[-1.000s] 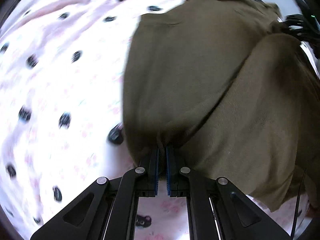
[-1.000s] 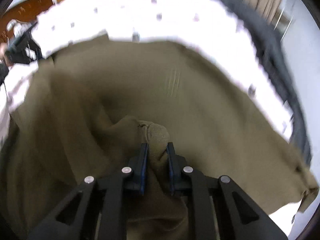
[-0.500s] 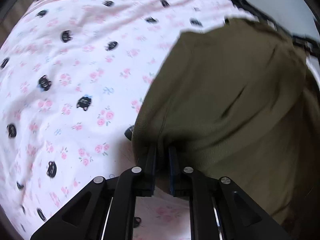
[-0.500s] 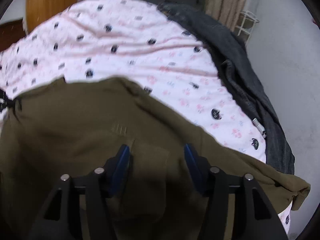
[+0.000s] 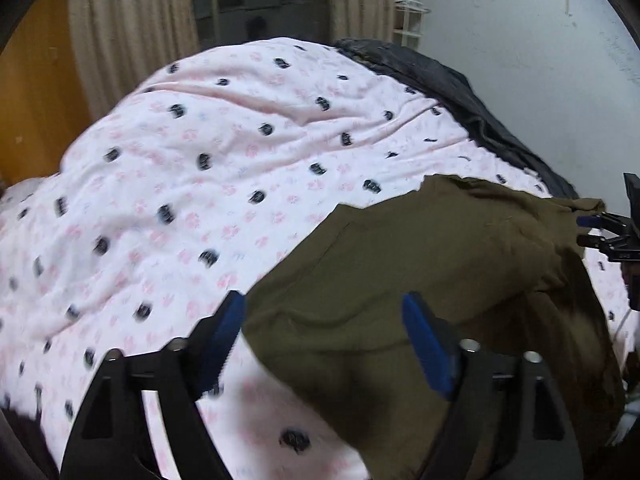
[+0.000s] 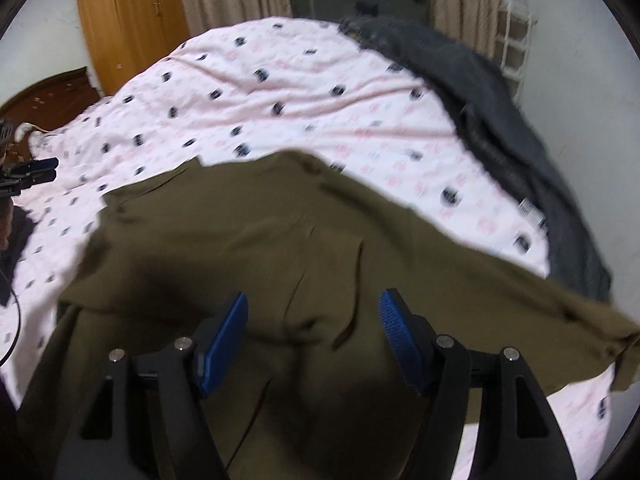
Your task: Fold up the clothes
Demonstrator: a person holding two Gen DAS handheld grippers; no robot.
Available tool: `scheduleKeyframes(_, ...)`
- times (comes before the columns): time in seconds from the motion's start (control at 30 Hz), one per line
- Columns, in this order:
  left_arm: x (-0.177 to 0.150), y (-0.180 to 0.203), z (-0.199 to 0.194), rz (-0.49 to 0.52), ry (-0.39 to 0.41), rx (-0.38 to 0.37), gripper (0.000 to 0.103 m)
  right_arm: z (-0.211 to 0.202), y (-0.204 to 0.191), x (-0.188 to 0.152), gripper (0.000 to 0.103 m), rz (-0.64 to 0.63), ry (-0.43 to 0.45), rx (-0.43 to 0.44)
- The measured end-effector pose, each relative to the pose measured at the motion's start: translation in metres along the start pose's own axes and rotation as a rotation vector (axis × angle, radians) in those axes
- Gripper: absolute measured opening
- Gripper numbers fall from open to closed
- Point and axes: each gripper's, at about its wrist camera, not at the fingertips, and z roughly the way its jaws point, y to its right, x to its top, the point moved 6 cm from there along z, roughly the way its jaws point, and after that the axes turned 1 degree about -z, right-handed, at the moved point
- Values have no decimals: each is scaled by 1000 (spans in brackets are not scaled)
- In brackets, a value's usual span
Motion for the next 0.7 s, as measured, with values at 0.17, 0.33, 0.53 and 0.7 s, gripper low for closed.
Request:
scheduleKeyframes(0.17, -95, 30, 17, -96, -187, 35, 86, 24, 2, -16, 63, -84, -68, 28)
scheduleKeyframes(0.33, -155, 45, 36, -161, -267, 98, 86, 51, 14, -24, 36, -93, -115, 81)
scheduleKeyframes(0.53, -147, 39, 54, -221, -242, 99, 86, 72, 24, -24, 32, -71, -137, 115)
scheduleKeyframes(0.7, -138, 34, 70, -269, -217, 96, 84, 78, 25, -23, 16, -19, -133, 184)
